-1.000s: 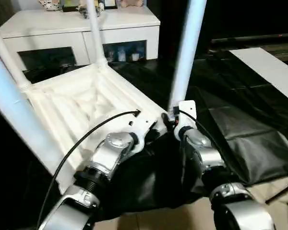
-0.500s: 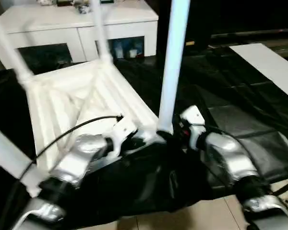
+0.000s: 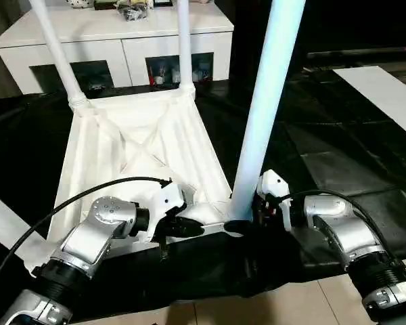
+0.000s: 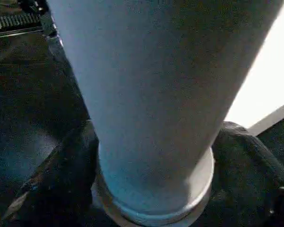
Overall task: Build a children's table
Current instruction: Rotate leg to tighten
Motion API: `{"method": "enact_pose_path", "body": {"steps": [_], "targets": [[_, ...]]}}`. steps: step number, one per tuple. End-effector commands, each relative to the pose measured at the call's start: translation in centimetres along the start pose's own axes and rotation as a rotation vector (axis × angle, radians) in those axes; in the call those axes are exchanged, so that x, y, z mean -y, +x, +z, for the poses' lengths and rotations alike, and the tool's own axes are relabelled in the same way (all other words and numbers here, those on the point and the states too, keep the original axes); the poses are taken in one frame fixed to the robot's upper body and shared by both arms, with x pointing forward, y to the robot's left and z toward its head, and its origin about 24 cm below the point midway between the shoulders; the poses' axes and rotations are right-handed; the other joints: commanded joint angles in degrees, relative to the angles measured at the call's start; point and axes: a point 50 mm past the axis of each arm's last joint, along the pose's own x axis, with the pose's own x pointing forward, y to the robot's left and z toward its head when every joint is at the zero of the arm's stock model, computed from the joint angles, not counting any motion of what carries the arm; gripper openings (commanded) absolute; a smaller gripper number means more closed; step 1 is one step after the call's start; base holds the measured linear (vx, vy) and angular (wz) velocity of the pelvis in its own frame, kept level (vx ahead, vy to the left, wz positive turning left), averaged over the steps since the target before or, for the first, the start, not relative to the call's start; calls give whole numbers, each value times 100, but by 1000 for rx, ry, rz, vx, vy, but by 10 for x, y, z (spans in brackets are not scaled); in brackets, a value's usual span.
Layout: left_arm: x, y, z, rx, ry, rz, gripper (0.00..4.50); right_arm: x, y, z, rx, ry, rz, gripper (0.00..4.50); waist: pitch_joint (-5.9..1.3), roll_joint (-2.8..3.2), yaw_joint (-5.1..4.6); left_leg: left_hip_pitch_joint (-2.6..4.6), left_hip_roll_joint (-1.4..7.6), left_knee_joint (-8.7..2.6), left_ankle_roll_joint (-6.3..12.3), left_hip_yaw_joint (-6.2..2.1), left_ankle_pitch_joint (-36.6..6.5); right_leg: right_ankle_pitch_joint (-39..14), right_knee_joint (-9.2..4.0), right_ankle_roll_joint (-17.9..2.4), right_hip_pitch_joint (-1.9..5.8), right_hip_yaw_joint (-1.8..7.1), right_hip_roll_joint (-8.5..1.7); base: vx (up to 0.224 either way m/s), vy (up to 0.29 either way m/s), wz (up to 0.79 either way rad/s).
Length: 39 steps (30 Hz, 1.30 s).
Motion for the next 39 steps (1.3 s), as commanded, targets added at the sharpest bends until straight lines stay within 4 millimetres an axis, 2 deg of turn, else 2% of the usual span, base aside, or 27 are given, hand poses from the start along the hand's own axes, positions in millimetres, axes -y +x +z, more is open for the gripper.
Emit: {"method": "enact_pose_path", "body": {"steps": [1,6,9,10,11,13,15,16,19,20,22,23,25,26,27,29,31,32,33,34,36,38,39], "targets": [[3,1,6,17,22,-33,0,-3,3,-5,-31,19,29,334,-345,-43,-15,42,295,-434,340,-79,-1063,-1167,-336,-1361,313,245,-296,0,0,0],[1,1,6,22,20,-17,0,0,3,-3,9,44,-7,291,-338,-41,-16,42,292,-428,381,-73,-1093,-1212,-342,-1395,311,241,-297,0,0,0],[-2,3,5,36,6,23,0,6,8,-1,83,102,-109,278,-325,-34,-45,50,290,-445,278,-82,-1282,-1521,-379,-1330,295,242,-305,0,0,0],[-5,5,4,37,-11,61,0,11,11,-3,106,133,-192,273,-321,-39,-83,41,288,-458,224,-89,-1353,-1664,-391,-1271,293,244,-312,0,0,0],[-5,5,4,37,-11,61,0,11,11,-3,106,133,-192,273,-312,-38,-85,46,284,-461,188,-95,-1392,-1746,-408,-1231,291,238,-307,0,0,0],[-14,16,3,61,-67,176,0,20,22,-8,140,221,-416,272,-299,-38,-130,46,278,-479,114,-105,-1537,-2047,-442,-1129,278,235,-315,0,0,0],[-18,23,2,60,-89,237,0,24,30,-10,132,264,-534,270,-292,-49,-175,53,256,-490,-15,-127,-1671,-2388,-474,-1003,282,220,-316,0,0,0],[-22,28,1,46,-99,280,0,26,34,-12,123,297,-615,270,-276,-46,-232,42,248,-501,-77,-144,-1785,-2641,-504,-866,266,210,-312,0,0,0],[-31,38,1,13,-135,422,0,30,44,-13,88,344,-789,270,-265,-35,-261,108,213,-469,-97,-149,-2004,-3286,-614,-619,201,200,-340,0,0,0],[-31,38,1,13,-135,422,0,30,44,-13,88,344,-789,270,-265,-35,-261,108,213,-469,-97,-149,-2004,-3286,-614,-619,201,200,-340,0,0,0],[-39,52,9,13,-180,552,0,31,57,-10,79,405,-943,270,-253,-25,-284,134,210,-484,-92,-154,-2195,-3424,-646,-544,160,180,-314,0,0,0],[-41,56,12,17,-187,594,0,32,62,-9,83,435,-985,270,-263,-26,-295,128,203,-495,-126,-176,-2232,-3439,-645,-501,173,161,-307,0,0,0],[-43,61,17,32,-192,627,0,30,71,-4,86,442,-1005,270,-288,-10,-279,165,215,-505,-132,-180,-2266,-3211,-642,-502,166,158,-297,0,0,0],[-43,62,17,32,-193,628,0,30,72,-3,85,437,-1006,270,-291,-16,-279,160,223,-516,-105,-171,-2268,-3076,-642,-532,172,161,-292,0,0,0],[-43,64,19,31,-184,628,0,29,76,0,81,406,-1003,270,-304,-41,-273,91,232,-545,-48,-172,-2125,-2650,-605,-625,232,169,-302,0,0,0],[-43,63,21,45,-160,602,0,26,81,12,125,291,-919,326,-314,-44,-254,97,229,-534,11,-146,-2017,-2353,-575,-729,224,195,-302,0,0,0],[-43,63,22,48,-151,595,0,27,80,14,133,258,-918,342,-327,-53,-233,67,224,-520,101,-127,-1797,-2083,-543,-844,259,215,-315,0,0,0],[-41,60,21,49,-145,571,0,28,76,15,150,267,-906,349,-327,-50,-230,61,221,-516,137,-120,-1746,-2027,-535,-871,260,219,-315,0,0,0],[-40,58,21,53,-131,538,0,30,72,16,165,267,-896,349,-333,-71,-256,-13,226,-523,224,-139,-1569,-1951,-496,-901,337,208,-329,0,0,0],[-38,57,21,57,-114,511,0,32,69,17,171,258,-885,367,-334,-61,-250,-26,235,-536,246,-152,-1544,-2026,-497,-886,343,192,-331,0,0,0],[-34,52,20,64,-87,457,0,34,62,18,182,258,-820,382,-359,-48,-235,6,244,-491,284,-125,-1328,-1828,-491,-960,315,206,-339,0,0,0],[-33,49,19,65,-81,438,0,33,59,18,182,268,-761,382,-375,-54,-208,-9,251,-458,471,-103,-944,-1255,-426,-1154,346,214,-337,0,0,0],[-30,44,18,72,-58,386,0,30,51,17,158,238,-623,382,-373,-57,-201,7,250,-453,519,-97,-887,-1174,-422,-1203,346,201,-310,0,0,0]]}}
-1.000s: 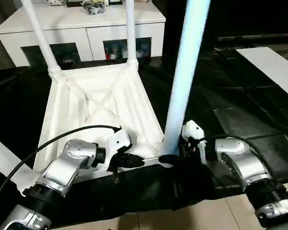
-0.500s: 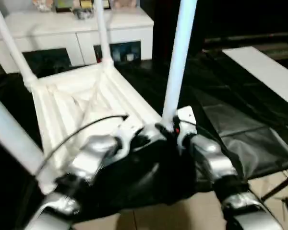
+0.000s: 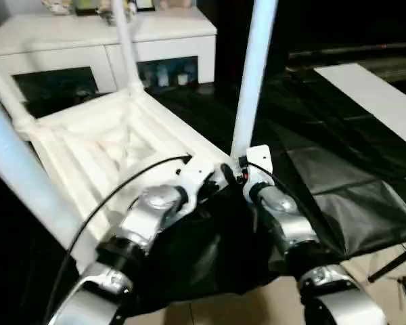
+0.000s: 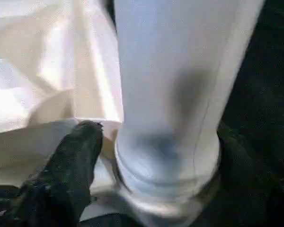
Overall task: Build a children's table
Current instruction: Rotate leg to tighten
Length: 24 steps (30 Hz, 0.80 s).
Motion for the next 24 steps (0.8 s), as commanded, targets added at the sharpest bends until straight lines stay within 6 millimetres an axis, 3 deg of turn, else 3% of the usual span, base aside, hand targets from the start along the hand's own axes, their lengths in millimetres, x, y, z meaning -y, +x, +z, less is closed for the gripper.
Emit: {"method": "enact_pose_path", "body": {"steps": [1,2,4,10,20,21,24], "targets": [[6,-17,-11,21,45,-200,0,2,-25,5,-58,-129,396,382,-354,-69,58,-9,259,-372,624,-66,-808,-1053,-312,-1255,335,221,-315,0,0,0],[6,-17,-11,21,45,-200,0,2,-25,5,-58,-129,396,382,-357,-68,94,-13,284,-356,715,-75,-769,-852,-276,-1236,360,226,-309,0,0,0],[8,-23,-13,22,50,-262,0,6,-36,5,-72,-195,492,382,-361,-45,85,9,282,-346,748,-51,-799,-740,-259,-1392,311,231,-308,0,0,0],[11,-43,-13,21,60,-446,0,20,-64,10,-132,-275,697,382,-350,-33,169,48,329,-347,669,-28,-841,-642,-218,-1614,291,234,-301,0,0,0],[11,-50,-12,26,64,-487,0,12,-63,3,-167,-245,775,382,-341,-87,221,54,310,-359,454,-26,-986,-1161,-256,-1437,278,260,-330,0,0,0],[12,-50,-13,25,61,-491,0,12,-64,0,-182,-246,787,356,-341,-96,226,51,308,-358,447,-26,-945,-1138,-252,-1424,284,261,-327,0,0,0],[12,-51,-13,23,57,-492,0,13,-64,-5,-209,-261,786,344,-345,-89,233,50,304,-348,479,-21,-852,-1050,-243,-1443,278,260,-321,0,0,0]]}}
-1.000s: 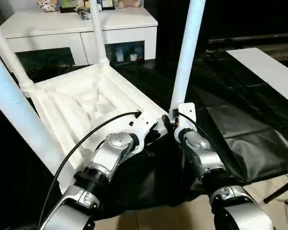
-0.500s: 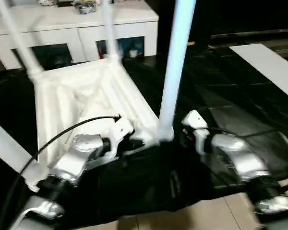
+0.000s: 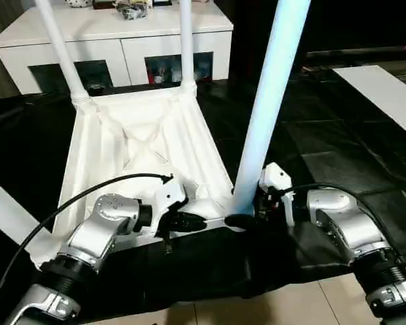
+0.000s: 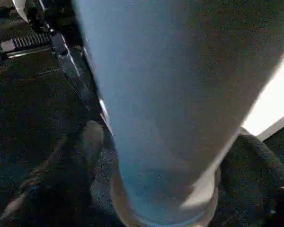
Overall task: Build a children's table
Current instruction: Rotate leg to tighten
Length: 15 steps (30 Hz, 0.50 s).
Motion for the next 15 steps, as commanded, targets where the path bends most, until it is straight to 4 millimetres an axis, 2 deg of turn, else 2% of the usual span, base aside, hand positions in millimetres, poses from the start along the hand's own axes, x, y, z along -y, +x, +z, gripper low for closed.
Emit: {"method": "enact_pose_path", "body": {"steps": [1,7,11,15], "targets": [[5,3,10,51,17,-39,0,-3,4,-9,-59,-3,28,332,-359,-70,-9,58,297,-398,461,-65,-827,-1024,-267,-1453,300,232,-301,0,0,0],[4,3,8,46,17,-32,0,-2,5,-16,-106,-36,4,286,-360,-72,13,57,294,-397,451,-67,-835,-1075,-269,-1417,309,233,-306,0,0,0],[4,3,8,42,17,-30,0,-2,6,-20,-120,-43,-4,275,-363,-65,9,58,292,-393,463,-67,-856,-1044,-265,-1426,311,230,-297,0,0,0],[0,5,9,47,11,15,0,6,13,-16,-3,48,-145,274,-350,-56,-10,35,284,-399,451,-68,-910,-1128,-275,-1429,305,237,-302,0,0,0]]}}
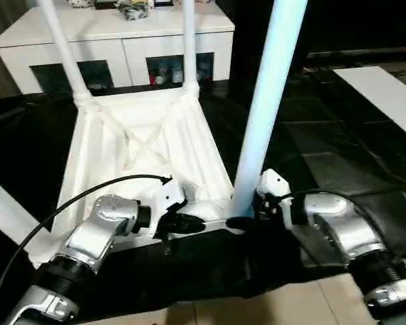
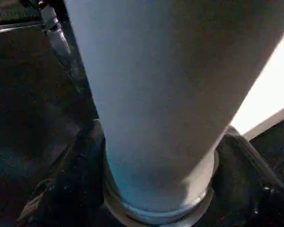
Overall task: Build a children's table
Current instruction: Rotate leg to tighten
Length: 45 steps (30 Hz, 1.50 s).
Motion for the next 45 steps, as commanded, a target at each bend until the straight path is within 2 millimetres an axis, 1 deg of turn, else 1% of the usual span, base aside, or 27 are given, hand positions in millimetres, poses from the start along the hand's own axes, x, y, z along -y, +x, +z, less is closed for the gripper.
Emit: {"method": "enact_pose_path", "body": {"steps": [1,2,5,6,8,9,11,13,15,16,18,19,23,24,25,26,27,28,29,31,32,34,35,36,38,42,45], "targets": [[0,6,10,47,18,3,0,6,5,-4,30,84,-114,273,-321,-39,-34,18,276,-437,352,-88,-1093,-1400,-330,-1362,308,226,-304,0,0,0],[-5,11,10,43,-2,69,0,12,12,-2,105,155,-237,273,-314,-43,-79,39,277,-445,243,-97,-1326,-1710,-356,-1286,288,230,-313,0,0,0],[-11,17,11,51,-18,155,0,14,19,-2,140,202,-340,272,-302,-53,-153,64,262,-463,68,-117,-1584,-2178,-416,-1111,272,228,-313,0,0,0],[-13,28,14,59,-46,212,0,17,28,-3,157,275,-466,272,-283,-57,-186,66,249,-466,28,-116,-1714,-2454,-450,-1003,251,227,-311,0,0,0],[-15,39,15,46,-78,283,0,19,37,-5,158,348,-607,272,-264,-42,-238,82,236,-474,-79,-136,-1840,-2793,-488,-881,221,214,-313,0,0,0],[-16,43,15,34,-92,314,0,20,40,-5,154,372,-659,272,-268,-51,-259,75,220,-473,-87,-139,-1879,-2920,-498,-822,231,199,-309,0,0,0],[-20,54,14,8,-146,413,0,23,46,-7,111,395,-809,272,-262,-35,-271,103,213,-465,-86,-155,-2043,-3241,-567,-657,187,183,-318,0,0,0],[-22,59,15,-3,-156,468,0,23,51,-9,83,413,-868,272,-250,-30,-300,124,198,-467,-119,-165,-2163,-3386,-600,-575,154,160,-296,0,0,0],[-24,67,17,6,-180,532,0,20,62,-3,79,408,-908,272,-278,-26,-297,116,196,-481,-89,-176,-2176,-3310,-611,-516,180,151,-300,0,0,0],[-25,69,18,3,-173,545,0,17,68,1,85,391,-890,272,-281,-17,-297,101,208,-504,-60,-181,-2137,-3082,-604,-537,191,148,-292,0,0,0],[-27,69,19,-5,-151,553,0,12,76,9,97,349,-843,272,-295,-23,-276,112,208,-511,-7,-169,-2111,-2797,-591,-605,193,162,-290,0,0,0],[-28,66,23,7,-115,537,0,6,82,22,172,282,-730,328,-306,-31,-276,72,214,-519,47,-170,-2048,-2565,-557,-681,228,178,-300,0,0,0],[-25,61,25,15,-54,455,0,8,76,31,244,247,-686,363,-315,-34,-257,21,214,-512,173,-152,-1828,-2187,-507,-816,269,200,-310,0,0,0],[-24,60,25,15,-51,450,0,8,75,31,244,247,-686,378,-329,-41,-266,-29,222,-522,226,-166,-1643,-2091,-474,-834,329,195,-324,0,0,0],[-19,54,24,20,-28,376,0,14,64,32,256,255,-648,387,-342,-24,-245,-11,236,-508,254,-167,-1534,-2115,-483,-866,309,189,-343,0,0,0],[-17,52,24,24,-21,345,0,16,59,32,261,260,-619,390,-348,-22,-258,-22,247,-492,299,-158,-1419,-1915,-456,-959,318,200,-334,0,0,0],[-14,48,23,29,-8,307,0,16,54,31,244,237,-563,396,-369,-23,-229,-24,258,-473,370,-154,-1155,-1511,-407,-1071,348,196,-320,0,0,0],[-12,45,23,29,-1,285,0,16,50,31,227,206,-518,409,-374,-2,-216,-3,265,-448,452,-134,-976,-1188,-375,-1206,308,199,-309,0,0,0],[-10,42,22,27,16,251,0,15,44,30,209,174,-458,422,-374,-2,-216,-3,265,-448,452,-134,-976,-1188,-375,-1206,308,199,-309,0,0,0],[-3,32,19,26,45,159,0,9,26,26,146,66,-275,430,-405,11,-179,-13,266,-398,623,-130,-595,-437,-260,-1431,360,186,-284,59,0,0],[1,28,18,31,52,111,0,6,17,23,117,37,-209,430,-397,39,-165,0,267,-382,731,-120,-540,-182,-239,-1521,342,185,-268,55,12,1],[4,23,17,30,56,60,0,4,6,18,79,6,-144,430,-394,25,-142,12,276,-368,826,-100,-482,-18,-226,-1633,329,199,-279,0,0,0],[5,21,16,26,58,45,0,4,4,17,69,1,-129,430,-395,25,-122,20,273,-364,817,-98,-468,-31,-223,-1654,332,192,-274,0,0,0],[7,15,13,11,60,-4,0,3,-7,13,33,-23,-74,430,-382,35,-81,42,291,-374,790,-85,-620,-256,-241,-1667,315,187,-267,0,0,0],[8,9,12,7,61,-35,0,1,-15,10,2,-29,-17,430,-359,25,-60,40,307,-398,693,-82,-818,-522,-260,-1642,318,193,-276,0,0,0],[9,6,12,11,61,-51,0,0,-15,9,-18,-25,16,430,-319,10,-61,51,300,-442,419,-89,-1277,-1241,-333,-1464,310,211,-300,0,0,0],[10,5,11,12,59,-60,0,-2,-9,9,-10,-14,21,430,-329,5,-70,63,296,-447,314,-96,-1336,-1423,-354,-1374,302,220,-308,0,0,0]]}}
